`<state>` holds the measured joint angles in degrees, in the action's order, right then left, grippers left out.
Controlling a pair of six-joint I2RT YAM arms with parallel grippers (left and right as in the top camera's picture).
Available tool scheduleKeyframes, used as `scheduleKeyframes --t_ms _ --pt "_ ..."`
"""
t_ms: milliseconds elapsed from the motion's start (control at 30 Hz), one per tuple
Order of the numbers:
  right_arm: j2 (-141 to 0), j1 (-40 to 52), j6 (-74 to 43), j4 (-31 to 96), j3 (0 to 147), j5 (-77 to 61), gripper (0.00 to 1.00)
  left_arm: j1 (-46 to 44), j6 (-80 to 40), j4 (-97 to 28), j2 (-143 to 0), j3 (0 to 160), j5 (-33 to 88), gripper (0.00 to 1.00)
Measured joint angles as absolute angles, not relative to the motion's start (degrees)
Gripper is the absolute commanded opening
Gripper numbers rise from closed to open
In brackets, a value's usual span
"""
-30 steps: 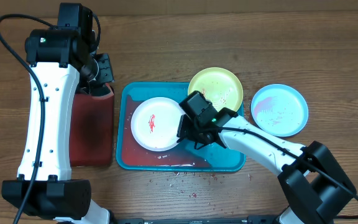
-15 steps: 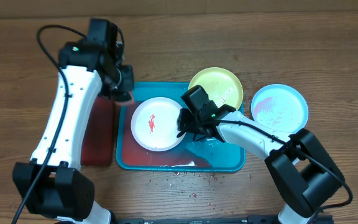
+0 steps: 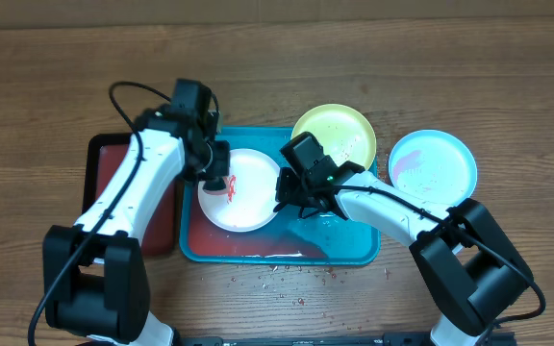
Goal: Clean dirty plates on tray and stack at the side
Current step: 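Scrub the second white plate with the sponge in the left gripper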
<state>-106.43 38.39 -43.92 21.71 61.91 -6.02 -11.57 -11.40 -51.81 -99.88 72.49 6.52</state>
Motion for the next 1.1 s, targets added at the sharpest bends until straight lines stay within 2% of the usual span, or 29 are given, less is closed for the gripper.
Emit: scheduleKeyframes --t_ms 67,167,267,400,733,1100 --pt "-106.43 38.39 -44.42 21.82 61.91 -6.0 0.05 -12.12 -11.4 -49.76 -99.88 70.37 6.7 0.04" --pt "-106.43 38.39 -45.47 21.91 61.91 -6.13 0.14 -12.56 -11.6 -48.38 -99.88 68.99 6.7 0.04" --pt "-107.15 38.39 -46.46 21.54 61.91 -6.76 0.14 -12.58 -11.7 -47.05 -99.88 68.79 6.68 0.04" --pt "-109.19 38.39 -47.55 19.42 61.95 -9.21 0.04 -12.58 -11.86 -45.34 -99.88 68.79 6.59 0.04" --pt "-109.47 38.28 -48.01 19.29 61.95 -11.6 0.04 -12.58 -11.86 -43.88 -100.62 68.79 4.64 0.04" --pt "-109.62 38.33 -47.79 19.46 61.95 -12.1 0.04 -14.46 -11.27 -45.87 -109.84 70.24 3.44 0.04"
